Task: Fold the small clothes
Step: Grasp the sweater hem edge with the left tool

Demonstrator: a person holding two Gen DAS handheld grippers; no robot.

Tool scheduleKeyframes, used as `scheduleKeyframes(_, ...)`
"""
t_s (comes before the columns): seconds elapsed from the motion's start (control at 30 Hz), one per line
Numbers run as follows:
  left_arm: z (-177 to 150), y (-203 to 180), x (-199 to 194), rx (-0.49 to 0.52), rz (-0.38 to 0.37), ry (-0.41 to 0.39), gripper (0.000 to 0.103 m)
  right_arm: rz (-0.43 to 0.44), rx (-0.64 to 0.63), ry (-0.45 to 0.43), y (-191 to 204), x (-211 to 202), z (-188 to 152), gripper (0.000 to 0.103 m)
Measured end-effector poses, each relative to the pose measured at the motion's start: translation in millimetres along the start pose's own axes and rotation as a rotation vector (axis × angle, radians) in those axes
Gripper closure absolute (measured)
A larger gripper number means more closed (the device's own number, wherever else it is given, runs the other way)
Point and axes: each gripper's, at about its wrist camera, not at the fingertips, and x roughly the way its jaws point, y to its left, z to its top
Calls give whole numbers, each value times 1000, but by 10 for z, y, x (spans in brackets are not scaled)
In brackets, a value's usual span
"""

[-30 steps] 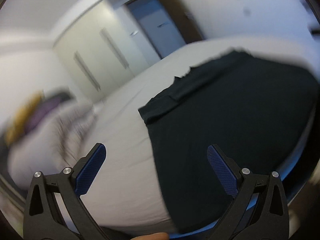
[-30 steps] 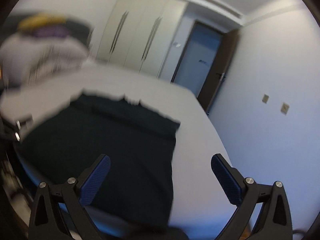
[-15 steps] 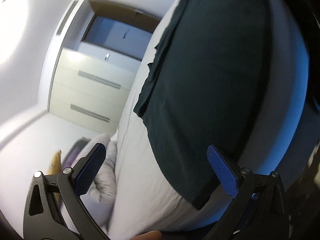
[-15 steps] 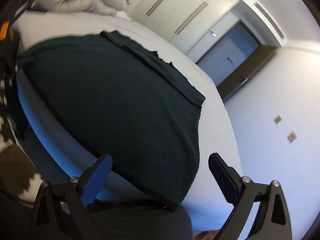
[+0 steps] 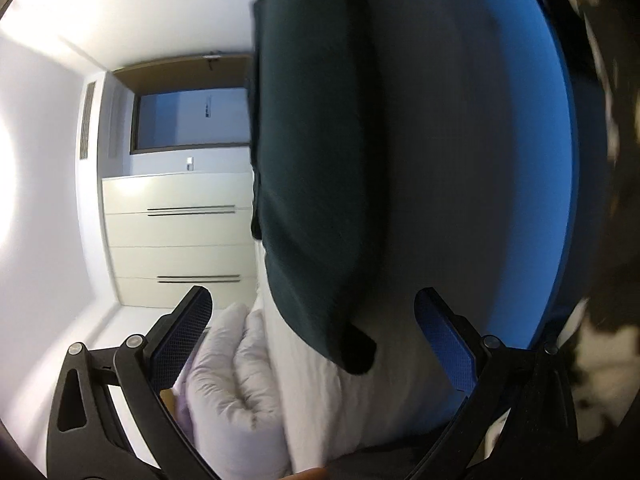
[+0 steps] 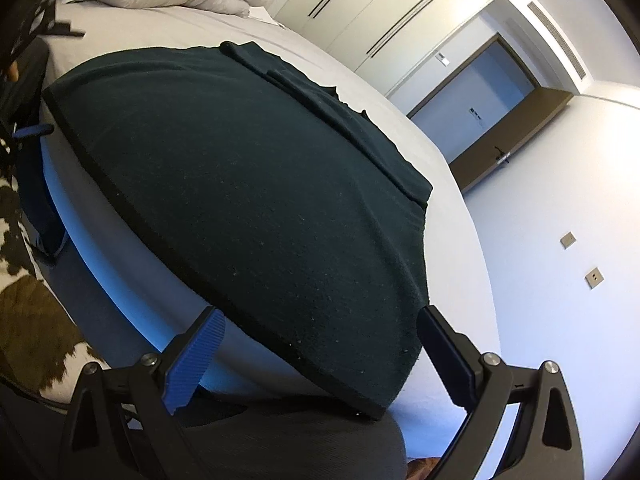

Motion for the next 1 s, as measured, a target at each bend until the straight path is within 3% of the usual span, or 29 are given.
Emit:
scheduleKeyframes(0.07, -10, -34, 31, 13, 32, 10, 0, 5, 8, -2, 7, -8, 8, 5)
scheduleKeyframes(0.2, 17, 116, 10, -59, 37, -10, 0, 1, 6, -7, 7, -12, 12, 7)
scheduleKeyframes(0.27, 50, 237, 47, -93, 75, -31, 4, 0, 12, -3, -11, 0, 4, 8)
scheduleKeyframes(0.33, 75, 356, 81, -143, 66, -36, 23, -5, 12, -2, -27, -3, 2, 8)
scheduleKeyframes(0.47, 102, 576, 62, -223, 67, -56, 42, -14, 3, -9, -30, -29, -3, 8)
scheduleKeyframes(0.5, 99, 625, 63, -244, 56, -60, 52, -15, 2, -10, -32, -30, -5, 8)
scheduleKeyframes(0.53, 82, 688, 55, -265, 38, -64, 66, -16, -1, -11, -32, -34, -11, 8)
scheduleKeyframes(0.6, 26, 780, 66, -328, -44, -71, 75, -24, -21, -9, -32, -35, -32, 10)
scheduleKeyframes(0.7, 7, 874, 125, -365, -94, -81, 95, -47, -62, 4, -33, -28, -84, 15)
scheduleKeyframes(0.8, 17, 1095, 176, -466, -147, -74, 98, -58, -92, 21, -61, -25, -140, 22)
scheduleKeyframes(1.0, 71, 1669, 271, -670, -211, -53, 99, -79, -163, 23, 17, 6, -213, 23)
